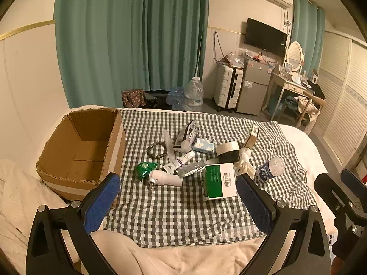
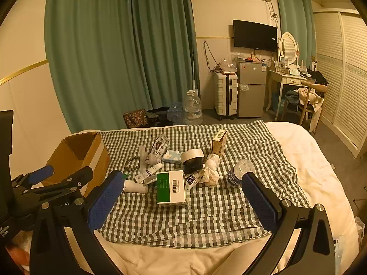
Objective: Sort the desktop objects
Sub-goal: 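Move both tools toward the cluttered items on the gingham cloth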
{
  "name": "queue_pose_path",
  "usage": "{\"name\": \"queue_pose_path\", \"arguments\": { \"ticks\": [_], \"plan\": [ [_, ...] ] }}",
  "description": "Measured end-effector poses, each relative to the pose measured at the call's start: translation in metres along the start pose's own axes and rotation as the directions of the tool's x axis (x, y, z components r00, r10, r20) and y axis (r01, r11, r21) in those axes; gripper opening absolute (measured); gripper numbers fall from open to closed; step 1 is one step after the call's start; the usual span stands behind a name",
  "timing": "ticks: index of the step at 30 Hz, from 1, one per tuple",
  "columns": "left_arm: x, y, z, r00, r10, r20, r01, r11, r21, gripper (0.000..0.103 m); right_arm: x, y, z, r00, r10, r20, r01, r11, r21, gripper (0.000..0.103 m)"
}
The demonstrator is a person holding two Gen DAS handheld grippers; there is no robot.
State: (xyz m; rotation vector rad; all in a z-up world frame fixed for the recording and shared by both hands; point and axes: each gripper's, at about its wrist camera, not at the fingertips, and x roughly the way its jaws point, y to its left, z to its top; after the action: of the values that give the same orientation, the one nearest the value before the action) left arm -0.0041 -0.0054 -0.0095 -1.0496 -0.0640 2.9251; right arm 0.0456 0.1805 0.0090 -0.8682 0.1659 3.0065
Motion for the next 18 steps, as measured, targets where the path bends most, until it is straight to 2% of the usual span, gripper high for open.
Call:
{"name": "queue_pose_path", "arguments": {
  "ticks": [9,14,18],
  "plan": [
    [0.003,-0.004,-0.003,1.000,-0.003,0.005,0.003,1.000,0.019,0.103,0.005,-0.004,-0.004,1.000,-0.004,-0.007,0.004,1.000,0.012,0.103],
    [0.008,-0.004,-0.004,1.000,-0.013,-0.009,0.013,1.000,-0.021,0.103,0.009,-0.008,-0.005,1.000,0.006,-0.011,-0.006,1.000,0.026,0.103],
    [0.016,-0.006,-0.006,1.000,0.007,-0.026,-0.007,1.000,-0.023,0.103,0.012,-0.010,-0.007,1.000,-0.006,-0.001,0.006,1.000,0.017,0.103]
  ]
}}
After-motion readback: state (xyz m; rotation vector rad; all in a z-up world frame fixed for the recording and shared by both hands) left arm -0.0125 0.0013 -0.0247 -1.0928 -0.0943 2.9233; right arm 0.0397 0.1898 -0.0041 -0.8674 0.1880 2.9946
